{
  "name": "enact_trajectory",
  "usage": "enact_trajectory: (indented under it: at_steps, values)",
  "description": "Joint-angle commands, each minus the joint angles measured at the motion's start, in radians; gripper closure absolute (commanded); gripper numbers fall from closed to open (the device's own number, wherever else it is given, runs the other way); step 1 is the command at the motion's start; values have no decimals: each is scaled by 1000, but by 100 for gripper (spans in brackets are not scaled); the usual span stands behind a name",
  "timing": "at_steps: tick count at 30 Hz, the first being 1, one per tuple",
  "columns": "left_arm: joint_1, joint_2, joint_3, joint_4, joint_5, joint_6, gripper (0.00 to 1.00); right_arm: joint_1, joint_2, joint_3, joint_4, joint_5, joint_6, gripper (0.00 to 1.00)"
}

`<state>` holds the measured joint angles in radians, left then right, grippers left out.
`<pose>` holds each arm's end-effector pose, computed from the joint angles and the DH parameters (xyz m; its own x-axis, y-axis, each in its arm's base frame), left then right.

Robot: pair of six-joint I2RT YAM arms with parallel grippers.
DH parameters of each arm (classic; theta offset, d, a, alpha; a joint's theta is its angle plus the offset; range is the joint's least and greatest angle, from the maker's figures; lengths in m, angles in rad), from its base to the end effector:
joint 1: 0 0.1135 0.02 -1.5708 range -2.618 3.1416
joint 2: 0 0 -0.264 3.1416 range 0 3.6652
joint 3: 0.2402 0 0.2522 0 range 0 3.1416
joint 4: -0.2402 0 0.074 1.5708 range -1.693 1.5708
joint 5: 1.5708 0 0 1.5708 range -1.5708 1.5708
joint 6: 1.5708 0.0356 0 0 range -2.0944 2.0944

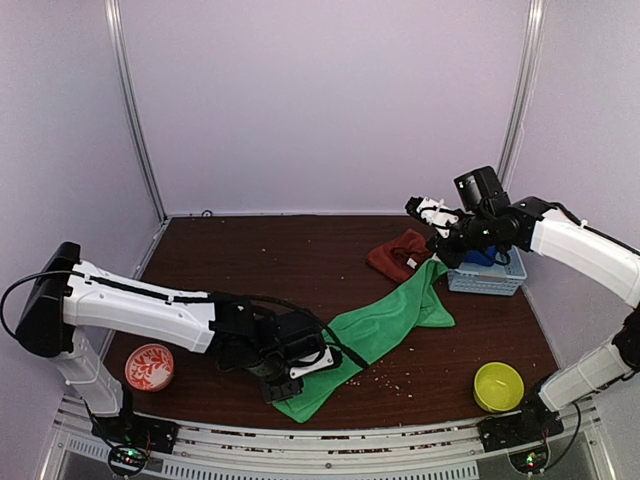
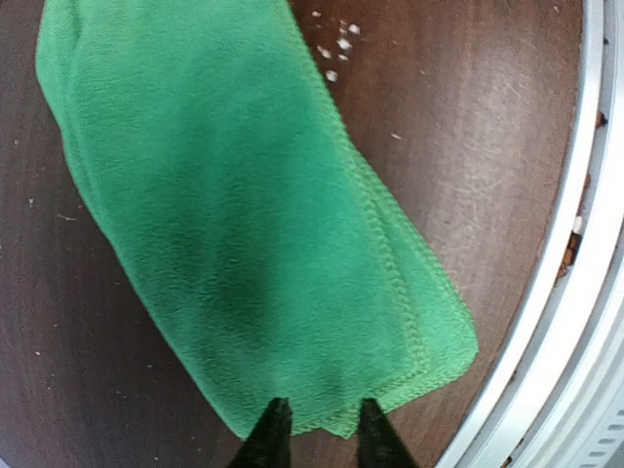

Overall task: Roll the towels
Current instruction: Pick up the towel from the center of the board.

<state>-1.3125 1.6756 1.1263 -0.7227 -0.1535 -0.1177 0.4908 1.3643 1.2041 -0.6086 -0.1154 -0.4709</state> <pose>0.0870 -0.3080 0.1950 -0.3533 0.8828 -0.3095 0.9088 0.4024 0.1105 0.2590 0.1431 0.3160 -0.3009 -0.6718 -0.6768 -0.7605 0.5973 -0.2547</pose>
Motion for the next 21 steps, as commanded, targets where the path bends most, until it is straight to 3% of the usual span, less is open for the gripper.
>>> enact_trajectory:
  at_steps: [1, 6, 12, 21]
  values:
    - [-41, 33, -20, 31, 70, 50, 71, -6, 6, 15, 20, -6, 14, 100]
    - [-42, 41, -7, 32, 71, 85, 63, -6, 4, 7, 20, 0, 12, 100]
    - [-42, 91, -15, 37, 84, 104, 67, -6, 4, -2, 26, 3, 11, 100]
    - [-46, 136, -26, 42, 50, 123, 64, -6, 13, 1, 26, -6, 14, 100]
